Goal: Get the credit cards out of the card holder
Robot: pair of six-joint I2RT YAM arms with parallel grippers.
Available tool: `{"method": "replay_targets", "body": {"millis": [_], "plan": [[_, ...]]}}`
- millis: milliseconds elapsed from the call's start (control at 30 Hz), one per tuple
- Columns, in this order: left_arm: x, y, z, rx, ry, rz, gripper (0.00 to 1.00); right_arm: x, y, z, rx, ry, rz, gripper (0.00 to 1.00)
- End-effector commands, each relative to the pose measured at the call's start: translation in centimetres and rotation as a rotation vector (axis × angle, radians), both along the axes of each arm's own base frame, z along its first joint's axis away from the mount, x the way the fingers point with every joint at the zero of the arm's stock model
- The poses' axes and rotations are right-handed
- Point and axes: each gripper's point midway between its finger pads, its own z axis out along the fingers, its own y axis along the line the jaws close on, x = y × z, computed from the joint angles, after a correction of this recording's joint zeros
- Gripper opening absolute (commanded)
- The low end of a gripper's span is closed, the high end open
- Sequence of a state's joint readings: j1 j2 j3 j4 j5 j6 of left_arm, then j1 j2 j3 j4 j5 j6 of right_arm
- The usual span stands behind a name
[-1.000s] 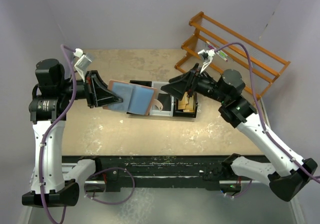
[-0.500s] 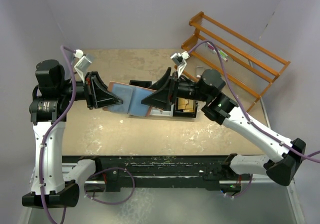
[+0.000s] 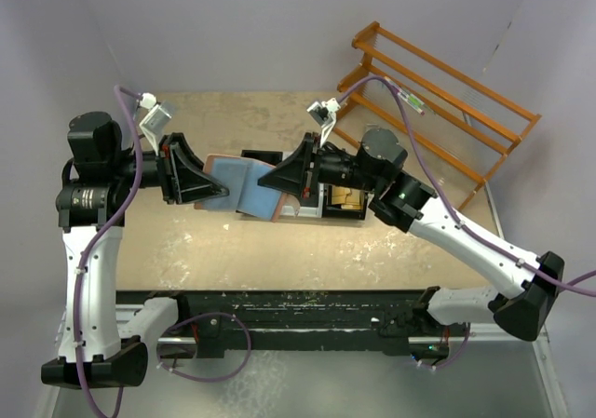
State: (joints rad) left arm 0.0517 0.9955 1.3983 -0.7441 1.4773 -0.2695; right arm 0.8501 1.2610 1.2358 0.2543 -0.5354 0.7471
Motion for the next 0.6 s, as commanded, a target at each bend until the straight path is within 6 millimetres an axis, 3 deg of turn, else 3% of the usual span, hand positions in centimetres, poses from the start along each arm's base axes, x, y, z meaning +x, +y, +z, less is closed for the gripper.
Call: {"method": "replay_targets", "body": {"millis": [0, 300, 567], "plan": [[-1.0, -0.1, 0.6, -0.014, -0.046, -0.051, 0.33, 0.6, -1.6, 2.5, 0.018, -0.048, -0.104, 0.00], [-1.8, -0.1, 0.8, -0.026, -0.047, -0.089, 0.37, 0.7, -2.4, 2.1, -0.004, -0.053, -0.142, 0.00], [-1.7, -0.1, 0.8, -0.022, -0.047, -0.077, 0.25, -0.1, -2.7, 3.0, 0.019, -0.082, -0.118, 0.00]]}}
